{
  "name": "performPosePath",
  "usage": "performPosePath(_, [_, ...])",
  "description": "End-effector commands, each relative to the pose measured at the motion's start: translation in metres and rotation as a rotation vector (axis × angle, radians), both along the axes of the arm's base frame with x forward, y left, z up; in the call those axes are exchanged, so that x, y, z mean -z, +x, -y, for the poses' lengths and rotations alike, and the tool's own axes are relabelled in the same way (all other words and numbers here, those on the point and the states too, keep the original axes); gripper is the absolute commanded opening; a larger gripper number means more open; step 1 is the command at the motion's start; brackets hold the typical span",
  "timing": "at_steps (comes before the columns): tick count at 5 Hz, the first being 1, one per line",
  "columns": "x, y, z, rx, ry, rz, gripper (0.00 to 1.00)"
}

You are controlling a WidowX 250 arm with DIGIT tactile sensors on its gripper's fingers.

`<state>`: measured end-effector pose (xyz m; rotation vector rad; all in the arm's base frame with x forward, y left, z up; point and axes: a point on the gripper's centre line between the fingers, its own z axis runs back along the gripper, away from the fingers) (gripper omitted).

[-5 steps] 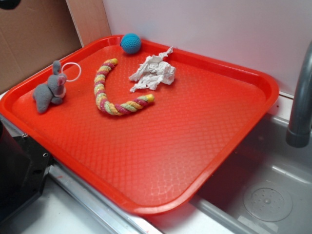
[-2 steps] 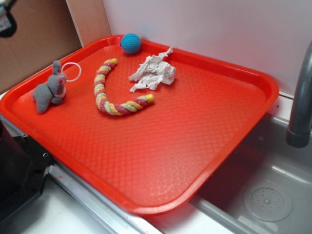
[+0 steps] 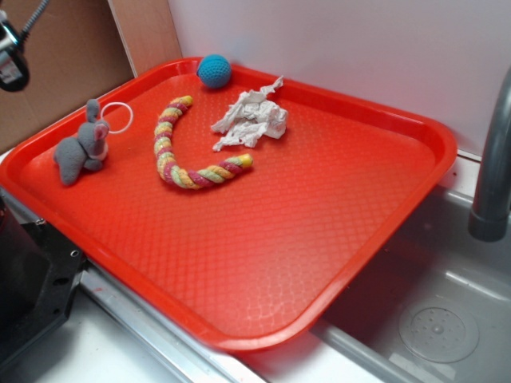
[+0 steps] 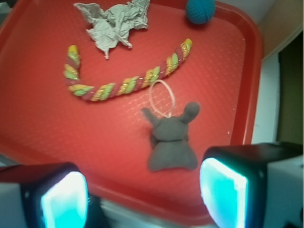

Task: Grab the gray animal.

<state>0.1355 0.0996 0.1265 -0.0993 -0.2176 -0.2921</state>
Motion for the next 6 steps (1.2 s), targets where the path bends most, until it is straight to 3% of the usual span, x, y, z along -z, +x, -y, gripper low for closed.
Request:
performPosePath(1, [0.042, 0.021, -0.015, -0.006, 0.086, -0.032, 1.00])
performPosePath(3, [0.086, 0.015, -0.005, 0.028, 0.160, -0.107, 1.00])
performPosePath(4, [0.104, 0.017, -0.013, -0.023, 0.191, -0.161, 1.00])
performPosePath(5, [0.112, 0.025, -0.023, -0.063, 0.187, -0.184, 1.00])
performPosePath(6, [0.115, 0.029, -0.025, -0.067, 0.191, -0.193, 0.00])
